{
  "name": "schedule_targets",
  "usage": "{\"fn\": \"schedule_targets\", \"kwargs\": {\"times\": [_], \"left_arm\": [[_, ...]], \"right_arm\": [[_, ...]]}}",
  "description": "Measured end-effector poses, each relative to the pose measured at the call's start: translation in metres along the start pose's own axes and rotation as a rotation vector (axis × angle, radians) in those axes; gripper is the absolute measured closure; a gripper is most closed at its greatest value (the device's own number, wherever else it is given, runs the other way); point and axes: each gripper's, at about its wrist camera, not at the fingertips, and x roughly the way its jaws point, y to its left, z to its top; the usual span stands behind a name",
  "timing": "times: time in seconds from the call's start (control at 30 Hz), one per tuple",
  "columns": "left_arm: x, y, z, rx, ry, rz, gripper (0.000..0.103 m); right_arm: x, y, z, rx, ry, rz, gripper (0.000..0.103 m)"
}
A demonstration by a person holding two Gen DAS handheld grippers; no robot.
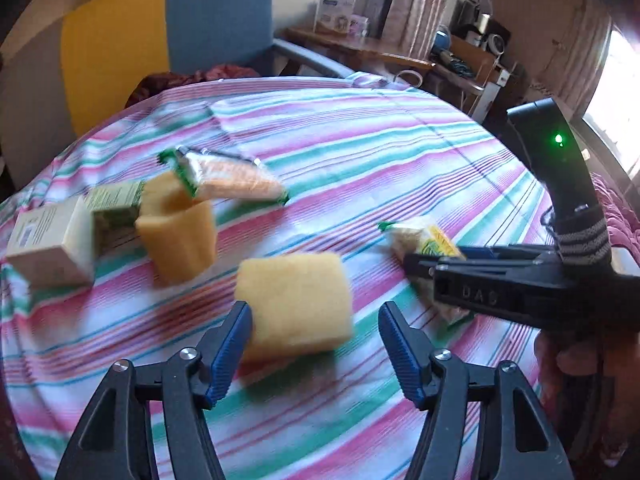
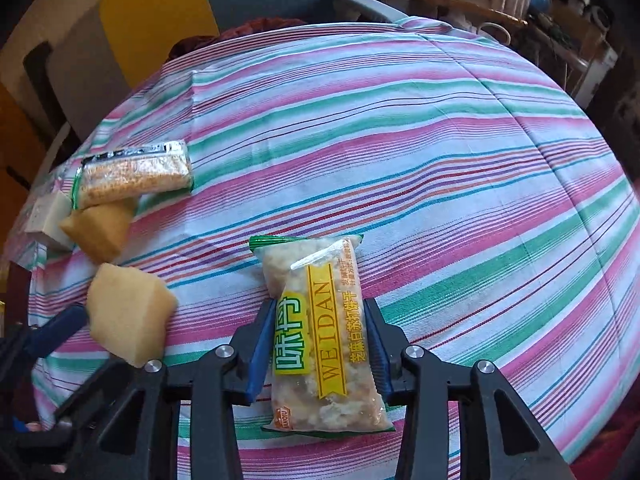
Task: Organize objects
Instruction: 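Grasp a yellow sponge with the left tool while the right tool holds the WEIDAN bag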
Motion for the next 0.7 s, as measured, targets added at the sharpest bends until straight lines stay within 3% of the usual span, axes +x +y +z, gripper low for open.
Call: {"fn": "schedule_targets", "kwargs": {"times": [0.23,0.37,0.47,0.53,0.7], "left_arm": [[0.016,0.009,-0.001,0.042,-0.018,0.092,0.03],[0.016,0.019,-0.004,0.016,-0.032,0.085,0.03],[0.012,0.033,-0.008,-0.046,-0.058,0.073,0.044],[0.011,0.039,-0.011,-0.074,-0.065,0.079,0.062],[0.002,0.047,-0.026,-0.064,-0.106,0.116,0.069]], "right_arm": [[0.004,0.006,0.002,-0.014,0.001,-0.01,0.06],[0.006,0.009,0.003,-0.025,-0.002,-0.019,0.06],[0.006,0.009,0.003,-0.029,-0.005,-0.022,0.06],[0.005,0.009,0.004,-0.034,-0.007,-0.025,0.06],[0.007,0.012,0.007,-0.048,-0.016,-0.036,0.061]]}}
